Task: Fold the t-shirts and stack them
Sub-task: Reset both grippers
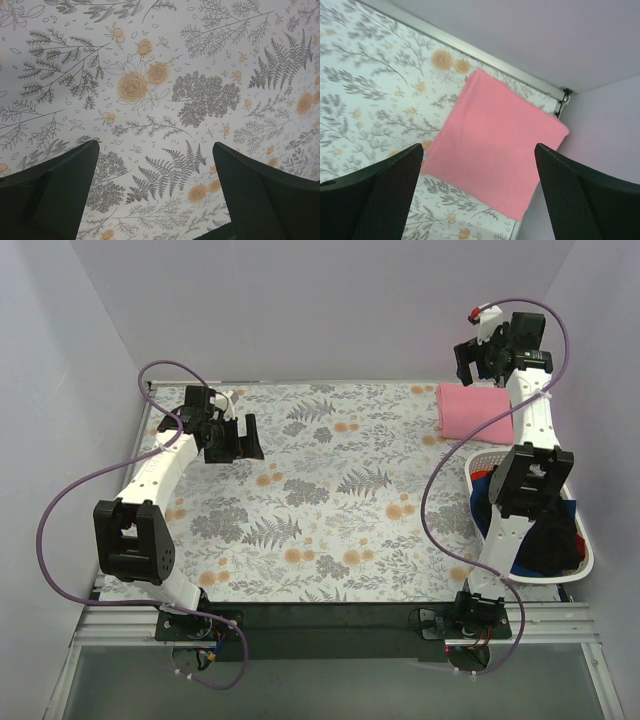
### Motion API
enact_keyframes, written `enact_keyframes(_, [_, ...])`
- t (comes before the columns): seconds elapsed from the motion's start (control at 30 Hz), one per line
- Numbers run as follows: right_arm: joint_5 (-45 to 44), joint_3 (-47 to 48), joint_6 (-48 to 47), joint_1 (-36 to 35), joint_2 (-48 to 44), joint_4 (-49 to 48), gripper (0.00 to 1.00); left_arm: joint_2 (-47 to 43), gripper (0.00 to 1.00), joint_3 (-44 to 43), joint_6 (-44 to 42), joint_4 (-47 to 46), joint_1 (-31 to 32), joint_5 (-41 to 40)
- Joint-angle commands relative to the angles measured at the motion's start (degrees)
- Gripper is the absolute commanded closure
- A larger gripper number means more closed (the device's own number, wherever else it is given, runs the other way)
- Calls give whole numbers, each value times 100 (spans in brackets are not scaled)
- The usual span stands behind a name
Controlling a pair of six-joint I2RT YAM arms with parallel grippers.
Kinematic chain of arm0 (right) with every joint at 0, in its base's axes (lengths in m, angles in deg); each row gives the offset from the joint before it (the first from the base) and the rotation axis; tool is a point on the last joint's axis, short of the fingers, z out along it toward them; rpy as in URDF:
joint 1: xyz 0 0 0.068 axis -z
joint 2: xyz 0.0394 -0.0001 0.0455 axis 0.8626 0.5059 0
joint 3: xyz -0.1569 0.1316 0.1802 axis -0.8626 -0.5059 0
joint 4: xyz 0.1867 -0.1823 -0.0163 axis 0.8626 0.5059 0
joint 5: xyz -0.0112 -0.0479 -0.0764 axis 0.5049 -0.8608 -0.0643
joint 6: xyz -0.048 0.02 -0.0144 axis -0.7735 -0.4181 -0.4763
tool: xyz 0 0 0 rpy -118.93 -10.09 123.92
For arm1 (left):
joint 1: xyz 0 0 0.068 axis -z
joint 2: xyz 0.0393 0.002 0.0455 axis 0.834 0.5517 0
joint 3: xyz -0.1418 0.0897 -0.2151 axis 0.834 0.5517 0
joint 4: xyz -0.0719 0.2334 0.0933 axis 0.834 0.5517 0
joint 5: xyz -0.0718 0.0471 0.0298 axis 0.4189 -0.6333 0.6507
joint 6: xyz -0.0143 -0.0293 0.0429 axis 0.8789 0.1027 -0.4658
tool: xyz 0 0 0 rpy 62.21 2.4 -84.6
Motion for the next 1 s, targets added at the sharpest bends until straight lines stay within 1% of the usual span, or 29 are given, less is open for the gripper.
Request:
enact_keyframes(0.0, [161,-217,-154,-431,-903,352,2,-359,2,-396,-347,138,-26,300])
enact_keyframes(0.03, [107,-287,-155,-614,-1226,623,2,-359,2,-467,-391,182,-26,396])
enact_keyframes(0.1, [72,-700,-103,-765,-1579,879,2,-368,2,-660,-505,217,-35,493])
enact_keyframes(0.13, [71,-893,-67,-835,-1921,1150,2,-385,2,-714,-558,217,-35,607])
enact_keyframes(0.17, [89,-1051,-15,-1019,-2089,1275,2,-438,2,-740,-602,217,-35,704])
enact_keyframes(0.2, [115,-1488,55,-1081,-2248,1372,2,-473,2,-749,-707,209,-35,800])
enact_keyframes(0.27, [246,-1947,336,-1179,-2748,1582,2,-595,2,-679,-708,139,-35,915])
enact_keyframes(0.3, [491,-2524,407,-1196,-2915,1627,2,-649,2,-609,-717,104,-35,977])
enact_keyframes(0.33, [606,-2825,503,-1240,-3283,1627,2,-701,2,-443,-752,86,-35,1029])
enact_keyframes(0.4, [817,-3537,382,-1310,-3662,1627,2,-946,2,-162,-752,-71,-35,1039])
enact_keyframes(0.43, [827,-4167,320,-1337,-3995,1627,2,-1044,2,162,-752,-125,-35,1021])
enact_keyframes(0.5, [792,-4671,171,-1328,-4330,1636,2,-1333,2,453,-761,-265,-35,977])
enact_keyframes(0.53, [801,-5118,127,-1319,-4654,1628,2,-1422,2,611,-769,-292,-35,951])
enact_keyframes(0.67, [880,-5850,-5,-1179,-5368,1627,2,-1896,2,1314,-831,-424,-35,837])
enact_keyframes(0.83, [1038,-6413,30,-1012,-6045,1645,2,-2344,2,1632,-778,-468,-35,591])
enact_keyframes(0.97, [1038,-6537,117,-915,-6222,1619,2,-2538,2,1633,-708,-363,-35,643])
